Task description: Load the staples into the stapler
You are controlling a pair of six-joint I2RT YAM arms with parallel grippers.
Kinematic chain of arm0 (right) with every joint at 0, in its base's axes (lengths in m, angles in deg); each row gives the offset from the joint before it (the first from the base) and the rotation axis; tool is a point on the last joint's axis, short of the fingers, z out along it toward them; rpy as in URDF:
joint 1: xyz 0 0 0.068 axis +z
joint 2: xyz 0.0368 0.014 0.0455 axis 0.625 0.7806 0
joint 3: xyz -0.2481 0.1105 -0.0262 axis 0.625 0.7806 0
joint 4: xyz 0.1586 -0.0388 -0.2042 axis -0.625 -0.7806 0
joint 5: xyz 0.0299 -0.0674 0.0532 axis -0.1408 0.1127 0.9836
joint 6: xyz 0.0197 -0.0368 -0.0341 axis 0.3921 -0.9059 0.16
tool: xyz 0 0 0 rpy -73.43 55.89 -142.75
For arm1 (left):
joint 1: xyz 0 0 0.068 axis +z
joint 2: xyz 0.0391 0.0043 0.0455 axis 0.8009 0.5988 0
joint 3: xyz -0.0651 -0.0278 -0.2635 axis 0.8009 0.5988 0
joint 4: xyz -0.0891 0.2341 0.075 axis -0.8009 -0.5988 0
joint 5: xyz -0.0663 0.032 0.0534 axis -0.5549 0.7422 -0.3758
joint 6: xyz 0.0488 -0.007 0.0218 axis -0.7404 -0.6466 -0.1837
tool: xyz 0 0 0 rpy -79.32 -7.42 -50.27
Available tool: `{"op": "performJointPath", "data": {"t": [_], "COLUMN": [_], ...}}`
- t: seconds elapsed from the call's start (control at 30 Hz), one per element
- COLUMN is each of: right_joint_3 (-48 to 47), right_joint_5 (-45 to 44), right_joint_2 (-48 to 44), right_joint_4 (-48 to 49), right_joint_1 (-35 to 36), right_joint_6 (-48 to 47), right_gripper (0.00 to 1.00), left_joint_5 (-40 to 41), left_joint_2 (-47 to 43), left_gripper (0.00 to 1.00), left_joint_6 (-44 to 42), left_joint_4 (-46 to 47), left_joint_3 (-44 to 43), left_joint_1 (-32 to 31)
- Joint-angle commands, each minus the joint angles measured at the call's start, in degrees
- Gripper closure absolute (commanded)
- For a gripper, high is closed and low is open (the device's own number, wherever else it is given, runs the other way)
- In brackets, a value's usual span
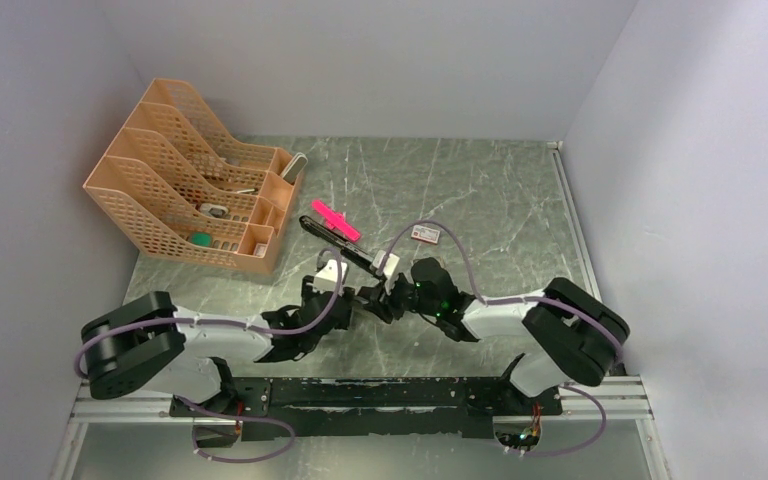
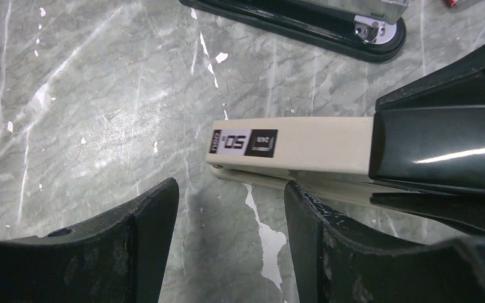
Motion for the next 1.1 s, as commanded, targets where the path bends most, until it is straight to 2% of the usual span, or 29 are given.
{"op": "performJointPath", "data": {"t": [0.0,0.33,0.43,0.53,0.7,0.87,0.97,1.07], "right_joint_3": [0.7,-1.3,-0.4,0.5,-1.5,-9.6,-15.3,-17.6], "right_joint_5": [1.2,1.2,0.4,-2.3,-8.4,-5.6,-3.1,-1.5], "right_joint_2": [-4.3,-6.1,-8.5,-13.5,-17.9,-11.1,-3.9,1.6], "right_joint_4": [-1.7,-12.5,-12.5,-10.3,-11.4,-17.8,-23.1,-23.1], "right_joint_1": [-0.2,-0.2,-0.2,-0.2,-2.6,-8.6,-9.3,-9.7], "right_joint_6": [-1.1,-2.5,-1.3,1.4,4.2,3.7,1.0,0.8], "right_gripper": [0.49,0.51,0.51,0.51,0.51,0.52,0.52,0.53], "left_joint_5": [-0.7,-1.9,-1.8,-5.3,-14.9,-25.7,-30.9,-34.4], "left_joint_2": [-3.9,-7.6,-8.1,-10.5,-17.0,-16.5,-14.0,-12.0], "left_gripper": [0.33,0.34,0.34,0.34,0.31,0.26,0.26,0.26], "left_joint_6": [1.9,2.3,2.8,2.9,2.2,2.8,4.2,5.7], "left_joint_4": [-1.4,-1.9,-2.8,-2.9,-1.9,-2.3,-1.9,-0.5], "left_joint_3": [1.1,2.3,1.8,1.4,0.4,-3.8,-6.5,-7.7], "left_joint_1": [0.0,0.3,0.9,3.9,12.5,21.8,25.7,28.4]}}
